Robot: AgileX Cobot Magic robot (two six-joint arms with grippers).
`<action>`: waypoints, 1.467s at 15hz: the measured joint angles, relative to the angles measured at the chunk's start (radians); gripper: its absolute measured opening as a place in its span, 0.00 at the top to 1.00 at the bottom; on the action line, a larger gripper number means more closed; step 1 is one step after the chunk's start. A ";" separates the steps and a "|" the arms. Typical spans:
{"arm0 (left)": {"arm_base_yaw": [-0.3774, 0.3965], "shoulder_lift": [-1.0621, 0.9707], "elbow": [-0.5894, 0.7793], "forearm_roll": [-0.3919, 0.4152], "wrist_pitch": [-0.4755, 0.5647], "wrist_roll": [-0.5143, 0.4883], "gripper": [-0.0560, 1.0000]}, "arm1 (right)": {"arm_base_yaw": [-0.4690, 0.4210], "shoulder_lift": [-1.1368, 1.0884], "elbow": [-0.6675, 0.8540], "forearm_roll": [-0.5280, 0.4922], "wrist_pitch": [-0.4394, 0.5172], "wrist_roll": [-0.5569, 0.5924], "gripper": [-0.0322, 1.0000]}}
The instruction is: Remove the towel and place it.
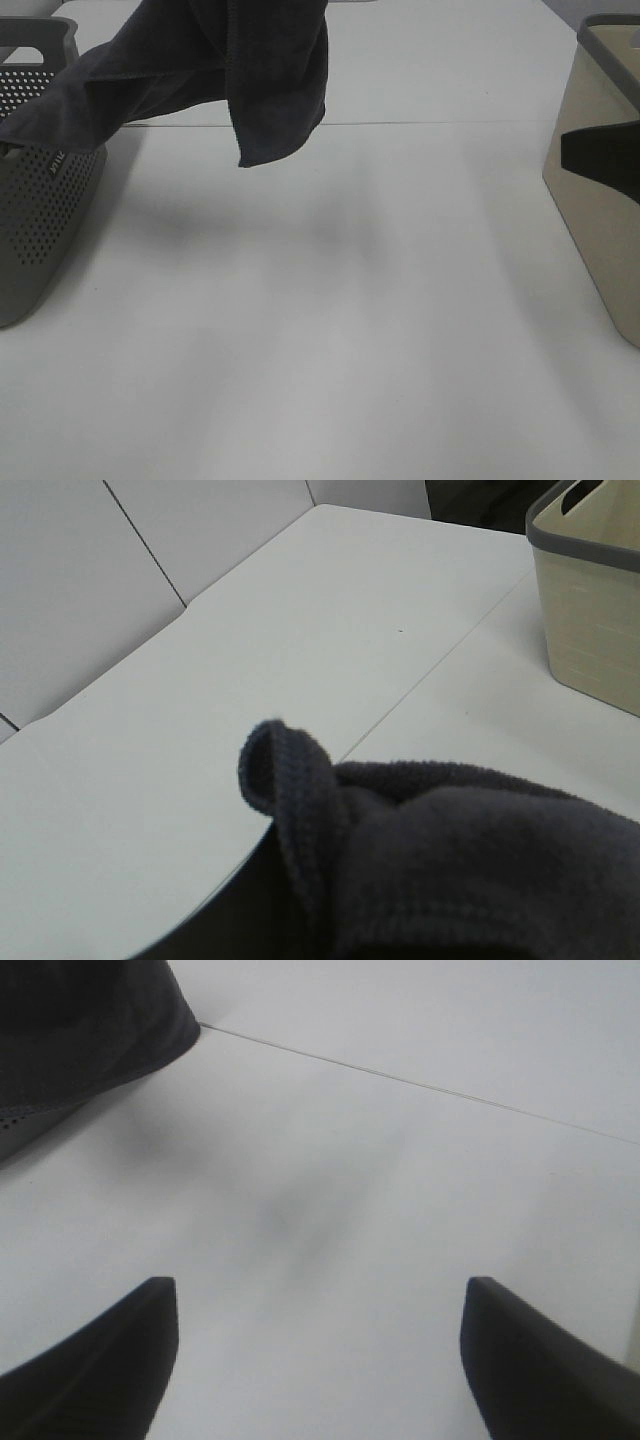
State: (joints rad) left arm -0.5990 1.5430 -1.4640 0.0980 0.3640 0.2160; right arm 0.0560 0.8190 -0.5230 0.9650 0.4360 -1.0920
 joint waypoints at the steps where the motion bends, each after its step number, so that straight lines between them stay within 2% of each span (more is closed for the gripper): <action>1: 0.000 0.000 0.000 0.000 0.000 -0.001 0.93 | 0.026 0.013 0.000 0.023 -0.019 -0.024 0.24; 2: 0.000 0.000 0.000 0.000 0.000 -0.010 0.93 | 0.088 0.042 0.000 0.052 -0.074 -0.053 0.24; 5: 0.000 0.000 0.000 0.000 -0.004 -0.035 0.93 | 0.345 0.137 0.000 0.071 -0.358 -0.027 0.24; 6: 0.000 0.000 0.000 0.000 -0.027 -0.055 0.93 | 0.537 0.215 0.000 0.075 -0.584 0.008 0.24; 7: 0.000 0.000 0.000 0.000 -0.039 -0.069 0.93 | 0.637 0.253 0.000 0.079 -0.690 0.025 0.24; 8: 0.000 0.000 0.000 0.000 -0.047 -0.076 0.93 | 0.720 0.290 -0.001 0.081 -0.789 0.044 0.24; 11: 0.000 0.000 0.000 0.000 -0.060 -0.108 0.93 | 0.876 0.380 -0.068 0.101 -0.969 0.061 0.24; 12: 0.000 0.000 0.000 0.000 -0.068 -0.117 0.93 | 0.902 0.415 -0.108 0.103 -0.999 0.061 0.24; 15: 0.000 0.000 0.000 0.000 -0.073 -0.124 0.93 | 0.912 0.502 -0.184 0.125 -1.000 0.070 0.24; 18: 0.000 0.000 0.000 -0.004 -0.095 -0.198 0.93 | 0.912 0.585 -0.284 0.133 -0.979 0.088 0.24; 22: 0.000 0.001 0.000 -0.004 -0.124 -0.246 0.93 | 0.912 0.638 -0.326 0.133 -0.962 0.185 0.24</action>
State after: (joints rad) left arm -0.5990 1.5440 -1.4640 0.0940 0.2400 -0.0300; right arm 0.9680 1.4570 -0.8490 1.0980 -0.5260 -0.9070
